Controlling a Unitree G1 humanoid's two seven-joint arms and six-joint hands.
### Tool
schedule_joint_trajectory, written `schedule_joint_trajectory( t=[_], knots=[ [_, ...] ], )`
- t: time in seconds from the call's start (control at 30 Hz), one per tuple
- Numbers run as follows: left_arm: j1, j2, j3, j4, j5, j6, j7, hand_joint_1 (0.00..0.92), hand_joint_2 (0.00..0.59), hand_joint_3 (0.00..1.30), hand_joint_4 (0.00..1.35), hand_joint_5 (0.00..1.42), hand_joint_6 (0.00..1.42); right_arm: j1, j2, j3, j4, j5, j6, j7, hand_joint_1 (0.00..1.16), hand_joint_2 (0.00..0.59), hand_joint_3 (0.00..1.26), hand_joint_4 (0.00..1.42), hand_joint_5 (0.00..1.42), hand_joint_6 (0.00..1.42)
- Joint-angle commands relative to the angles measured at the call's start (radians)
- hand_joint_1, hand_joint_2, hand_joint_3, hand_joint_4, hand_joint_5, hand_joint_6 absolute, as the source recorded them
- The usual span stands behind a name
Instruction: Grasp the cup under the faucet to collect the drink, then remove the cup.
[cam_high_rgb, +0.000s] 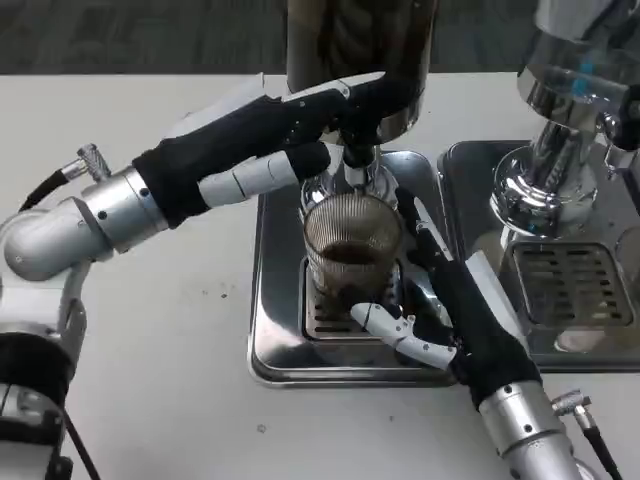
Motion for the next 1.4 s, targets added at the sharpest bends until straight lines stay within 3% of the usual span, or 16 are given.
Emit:
schedule_joint_trajectory(
  t=[0.03,0.3,0.7,1.4],
  knots=[
    [0.026,-0.005,0.037,-0.006,-0.029,0.047,-0.037,0.0,0.069,0.12,0.03,0.04,0.03,0.008,0.007,-0.002,0.007,0.002,-0.026,-0.013,0.64,0.234,0.0,0.0,0.0,0.08],
    [0.062,-0.005,0.097,-0.063,-0.064,0.069,-0.059,0.0,0.073,0.12,0.03,0.06,0.05,0.009,0.004,0.0,0.003,-0.011,-0.031,-0.017,0.64,0.229,0.0,0.0,0.0,0.08],
    [0.198,0.058,0.21,-0.069,-0.061,0.092,0.004,0.0,0.072,0.15,0.06,0.09,0.07,-0.007,0.0,0.005,0.024,-0.019,-0.039,-0.016,0.64,0.227,0.0,0.0,0.0,0.08],
    [0.349,0.113,0.227,-0.043,-0.004,0.095,0.081,0.0,0.094,0.19,0.1,0.1,0.09,-0.115,0.025,0.011,0.157,-0.072,-0.017,-0.093,0.65,0.218,0.0,0.0,0.0,0.07]
  ],
)
